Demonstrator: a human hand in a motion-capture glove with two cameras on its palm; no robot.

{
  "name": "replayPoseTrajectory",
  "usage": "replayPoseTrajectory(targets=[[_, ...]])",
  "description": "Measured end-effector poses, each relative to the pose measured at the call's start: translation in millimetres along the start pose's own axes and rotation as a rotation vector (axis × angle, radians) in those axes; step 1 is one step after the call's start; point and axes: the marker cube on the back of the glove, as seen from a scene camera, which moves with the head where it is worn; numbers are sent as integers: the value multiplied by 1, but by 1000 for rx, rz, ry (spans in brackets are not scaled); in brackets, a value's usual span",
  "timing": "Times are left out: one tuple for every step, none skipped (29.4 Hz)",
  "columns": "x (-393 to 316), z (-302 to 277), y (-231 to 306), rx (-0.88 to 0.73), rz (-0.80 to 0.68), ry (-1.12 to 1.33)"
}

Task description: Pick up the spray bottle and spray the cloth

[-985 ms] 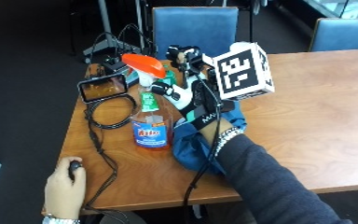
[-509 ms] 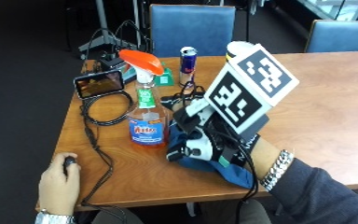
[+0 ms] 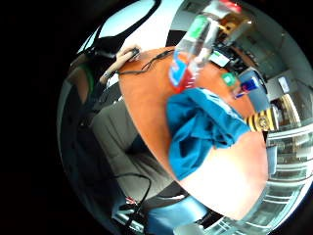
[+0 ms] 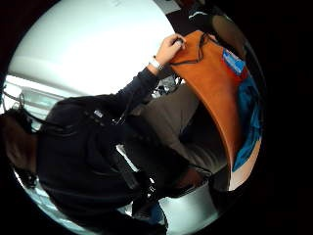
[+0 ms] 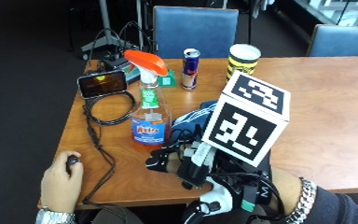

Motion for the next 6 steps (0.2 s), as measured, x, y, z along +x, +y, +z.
replayPoseTrajectory(targets=[[-1, 1, 1, -7, -4, -10], [-2, 2, 2, -10, -7, -16], [-3, 2, 3, -10, -9, -17], [-4, 3, 3, -8, -11, -15], [-4, 2, 4, -7, -12, -12], [-4, 2, 4, -6, -12, -11]])
